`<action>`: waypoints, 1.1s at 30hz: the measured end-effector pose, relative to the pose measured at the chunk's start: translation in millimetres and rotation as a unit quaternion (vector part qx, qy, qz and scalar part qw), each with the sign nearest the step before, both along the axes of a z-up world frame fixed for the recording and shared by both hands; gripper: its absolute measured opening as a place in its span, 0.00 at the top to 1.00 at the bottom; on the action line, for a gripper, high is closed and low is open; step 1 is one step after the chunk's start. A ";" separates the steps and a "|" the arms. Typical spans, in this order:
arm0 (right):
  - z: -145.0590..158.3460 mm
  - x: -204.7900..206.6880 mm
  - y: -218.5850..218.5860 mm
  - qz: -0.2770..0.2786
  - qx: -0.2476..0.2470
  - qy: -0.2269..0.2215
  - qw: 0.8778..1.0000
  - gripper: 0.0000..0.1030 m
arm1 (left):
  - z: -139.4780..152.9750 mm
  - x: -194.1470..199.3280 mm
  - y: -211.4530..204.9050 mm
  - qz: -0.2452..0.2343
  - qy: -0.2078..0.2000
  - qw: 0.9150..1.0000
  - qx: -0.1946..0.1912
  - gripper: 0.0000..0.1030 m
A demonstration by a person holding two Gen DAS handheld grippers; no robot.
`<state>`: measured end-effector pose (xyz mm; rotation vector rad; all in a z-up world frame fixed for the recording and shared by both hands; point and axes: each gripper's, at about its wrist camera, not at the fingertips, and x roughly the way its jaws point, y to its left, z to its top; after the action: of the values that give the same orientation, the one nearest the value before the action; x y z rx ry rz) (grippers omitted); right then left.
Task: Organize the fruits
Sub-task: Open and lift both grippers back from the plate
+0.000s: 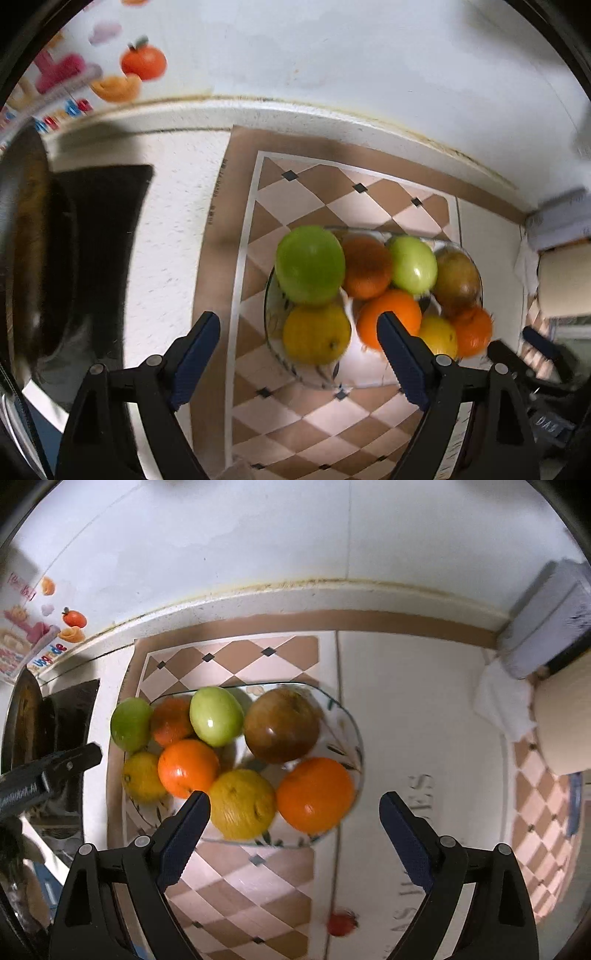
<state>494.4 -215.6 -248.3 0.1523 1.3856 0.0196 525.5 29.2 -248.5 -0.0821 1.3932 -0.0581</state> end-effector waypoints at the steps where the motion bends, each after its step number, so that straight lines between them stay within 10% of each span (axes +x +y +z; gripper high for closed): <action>1: 6.1 -6.2 -1.4 0.001 -0.007 -0.008 1.000 0.08 | 5.1 -7.2 -1.5 -0.002 -0.008 1.000 0.007 0.16; 12: 71.5 -95.6 -1.5 0.003 -0.023 -0.079 0.997 0.08 | 71.8 -106.6 -26.8 -0.011 -0.121 0.991 0.051 0.16; 33: 164.2 -202.9 15.7 0.003 -0.009 -0.174 0.985 0.08 | 134.3 -212.4 -28.8 -0.017 -0.194 0.980 0.048 0.16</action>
<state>291.5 -199.9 -84.0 0.1236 1.0361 0.0369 313.1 0.4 -114.2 0.0338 1.0050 -0.0333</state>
